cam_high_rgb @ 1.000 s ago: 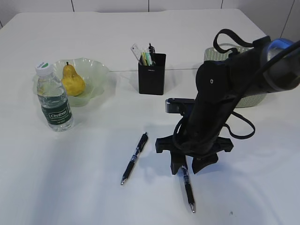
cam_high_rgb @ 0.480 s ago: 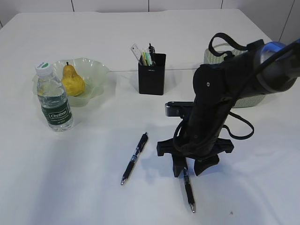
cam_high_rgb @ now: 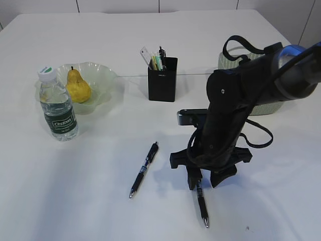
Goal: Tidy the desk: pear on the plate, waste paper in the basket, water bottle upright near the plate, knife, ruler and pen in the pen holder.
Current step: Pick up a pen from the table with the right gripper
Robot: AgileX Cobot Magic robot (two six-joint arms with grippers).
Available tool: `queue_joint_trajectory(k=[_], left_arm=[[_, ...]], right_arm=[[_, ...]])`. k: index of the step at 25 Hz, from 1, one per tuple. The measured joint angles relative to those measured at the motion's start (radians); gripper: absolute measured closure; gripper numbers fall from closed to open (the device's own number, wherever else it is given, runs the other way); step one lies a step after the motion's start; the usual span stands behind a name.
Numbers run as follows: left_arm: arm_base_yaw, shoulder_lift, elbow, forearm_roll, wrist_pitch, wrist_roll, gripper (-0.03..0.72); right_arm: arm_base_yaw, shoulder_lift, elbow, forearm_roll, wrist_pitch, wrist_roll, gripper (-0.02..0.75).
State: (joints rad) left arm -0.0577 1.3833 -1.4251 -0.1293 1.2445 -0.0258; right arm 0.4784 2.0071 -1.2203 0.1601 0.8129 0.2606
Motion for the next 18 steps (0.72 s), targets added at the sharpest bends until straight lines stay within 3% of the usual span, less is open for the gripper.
queue_joint_trajectory(k=[18], left_arm=[[0.000, 0.000, 0.000, 0.000, 0.000, 0.000, 0.451]], right_arm=[[0.000, 0.000, 0.000, -0.056, 0.036, -0.002, 0.318]])
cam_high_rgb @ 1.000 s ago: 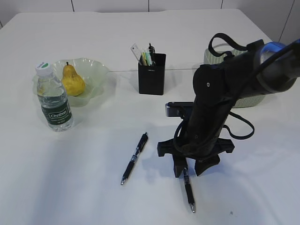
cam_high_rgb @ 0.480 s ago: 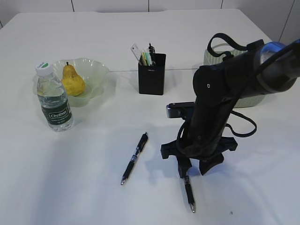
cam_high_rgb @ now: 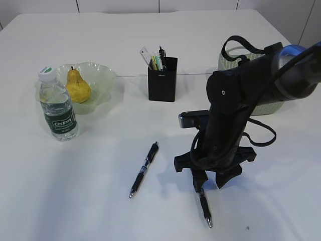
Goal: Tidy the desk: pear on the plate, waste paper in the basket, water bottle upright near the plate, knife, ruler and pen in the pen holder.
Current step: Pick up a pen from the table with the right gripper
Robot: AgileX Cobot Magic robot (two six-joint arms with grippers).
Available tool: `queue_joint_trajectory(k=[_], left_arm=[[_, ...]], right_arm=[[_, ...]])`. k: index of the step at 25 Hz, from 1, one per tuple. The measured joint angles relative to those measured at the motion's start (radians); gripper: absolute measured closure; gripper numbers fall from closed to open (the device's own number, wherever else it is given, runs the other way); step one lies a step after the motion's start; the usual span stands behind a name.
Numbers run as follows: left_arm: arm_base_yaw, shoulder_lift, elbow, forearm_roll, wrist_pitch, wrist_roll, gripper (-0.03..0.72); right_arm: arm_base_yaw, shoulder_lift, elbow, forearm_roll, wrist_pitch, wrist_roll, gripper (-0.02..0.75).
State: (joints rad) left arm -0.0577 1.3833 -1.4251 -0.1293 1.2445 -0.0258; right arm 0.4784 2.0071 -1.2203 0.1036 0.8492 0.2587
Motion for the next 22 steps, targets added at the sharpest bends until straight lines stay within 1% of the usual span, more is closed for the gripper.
queue_joint_trajectory(k=[7, 13, 22], left_arm=[[0.000, 0.000, 0.000, 0.000, 0.000, 0.000, 0.451], [0.000, 0.000, 0.000, 0.002, 0.000, 0.000, 0.451], [0.000, 0.000, 0.000, 0.002, 0.000, 0.000, 0.451]], right_arm=[[0.000, 0.000, 0.000, -0.001, -0.002, 0.000, 0.318], [0.000, 0.000, 0.000, 0.044, -0.024, 0.000, 0.318], [0.000, 0.024, -0.008, 0.037, -0.020, 0.000, 0.318]])
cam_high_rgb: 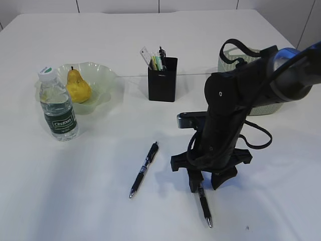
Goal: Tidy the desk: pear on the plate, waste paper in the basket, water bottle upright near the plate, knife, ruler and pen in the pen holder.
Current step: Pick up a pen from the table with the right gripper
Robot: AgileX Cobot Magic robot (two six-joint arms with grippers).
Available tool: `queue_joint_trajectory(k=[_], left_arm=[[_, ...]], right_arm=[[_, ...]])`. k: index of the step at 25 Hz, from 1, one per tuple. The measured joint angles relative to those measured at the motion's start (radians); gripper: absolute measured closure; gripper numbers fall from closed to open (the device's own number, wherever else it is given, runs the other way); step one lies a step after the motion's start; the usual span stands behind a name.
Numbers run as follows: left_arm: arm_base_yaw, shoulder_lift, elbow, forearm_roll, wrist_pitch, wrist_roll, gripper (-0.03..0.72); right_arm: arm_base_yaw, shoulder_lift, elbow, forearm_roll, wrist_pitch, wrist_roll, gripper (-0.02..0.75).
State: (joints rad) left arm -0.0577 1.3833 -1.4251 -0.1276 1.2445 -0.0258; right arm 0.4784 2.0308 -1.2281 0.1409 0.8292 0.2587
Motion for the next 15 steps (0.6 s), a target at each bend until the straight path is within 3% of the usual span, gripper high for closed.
queue_joint_trajectory(k=[5, 11, 15], left_arm=[[0.000, 0.000, 0.000, 0.013, 0.000, 0.000, 0.451], [0.000, 0.000, 0.000, 0.023, 0.000, 0.000, 0.451], [0.000, 0.000, 0.000, 0.026, 0.000, 0.000, 0.451]], right_arm=[[0.000, 0.002, -0.001, -0.005, 0.001, 0.000, 0.347], [0.000, 0.004, -0.001, -0.051, 0.002, 0.000, 0.599], [0.000, 0.004, -0.004, -0.073, 0.002, 0.000, 0.639]])
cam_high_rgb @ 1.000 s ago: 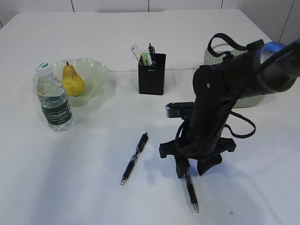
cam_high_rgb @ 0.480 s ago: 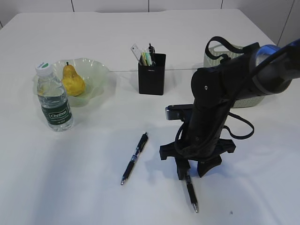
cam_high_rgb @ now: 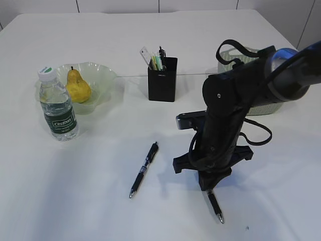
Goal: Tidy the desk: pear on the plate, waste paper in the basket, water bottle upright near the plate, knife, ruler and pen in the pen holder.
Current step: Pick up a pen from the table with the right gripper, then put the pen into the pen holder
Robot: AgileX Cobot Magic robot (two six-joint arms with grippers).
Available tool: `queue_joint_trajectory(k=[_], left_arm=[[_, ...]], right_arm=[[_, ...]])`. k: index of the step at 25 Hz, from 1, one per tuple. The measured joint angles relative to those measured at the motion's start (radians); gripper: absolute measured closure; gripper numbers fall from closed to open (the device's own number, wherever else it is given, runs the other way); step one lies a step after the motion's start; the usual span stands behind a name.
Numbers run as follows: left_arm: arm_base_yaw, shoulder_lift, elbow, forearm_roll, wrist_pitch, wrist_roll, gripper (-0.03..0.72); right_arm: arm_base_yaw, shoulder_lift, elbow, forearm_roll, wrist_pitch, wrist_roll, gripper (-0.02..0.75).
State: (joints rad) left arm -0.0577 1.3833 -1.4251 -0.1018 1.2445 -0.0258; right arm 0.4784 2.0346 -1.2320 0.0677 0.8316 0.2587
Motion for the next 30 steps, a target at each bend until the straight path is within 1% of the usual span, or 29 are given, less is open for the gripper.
queue_joint_trajectory(k=[2, 5, 9, 13, 15, 17, 22, 26, 30], left_arm=[[0.000, 0.000, 0.000, 0.002, 0.000, 0.000, 0.451], [0.000, 0.000, 0.000, 0.006, 0.000, 0.000, 0.451], [0.000, 0.000, 0.000, 0.006, 0.000, 0.000, 0.451], [0.000, 0.000, 0.000, 0.006, 0.000, 0.000, 0.451], [0.000, 0.000, 0.000, 0.006, 0.000, 0.000, 0.451], [0.000, 0.000, 0.000, 0.007, 0.000, 0.000, 0.451], [0.000, 0.000, 0.000, 0.015, 0.000, 0.000, 0.451], [0.000, 0.000, 0.000, 0.015, 0.000, 0.000, 0.451], [0.000, 0.000, 0.000, 0.019, 0.000, 0.000, 0.451]], right_arm=[[0.000, 0.006, -0.018, -0.005, 0.021, 0.000, 0.640], [0.000, 0.018, -0.082, -0.014, 0.109, -0.002, 0.643], [0.000, 0.019, -0.226, -0.018, 0.197, -0.002, 0.644], [0.000, 0.019, -0.341, -0.040, 0.213, -0.006, 0.644], [0.000, 0.019, -0.384, -0.068, 0.196, -0.006, 0.644], [0.000, 0.019, -0.404, -0.097, 0.143, -0.004, 0.644], [0.000, 0.004, -0.408, -0.216, -0.109, 0.049, 0.645], [0.000, -0.004, -0.403, -0.391, -0.291, 0.175, 0.645], [-0.003, -0.004, -0.376, -0.594, -0.473, 0.326, 0.645]])
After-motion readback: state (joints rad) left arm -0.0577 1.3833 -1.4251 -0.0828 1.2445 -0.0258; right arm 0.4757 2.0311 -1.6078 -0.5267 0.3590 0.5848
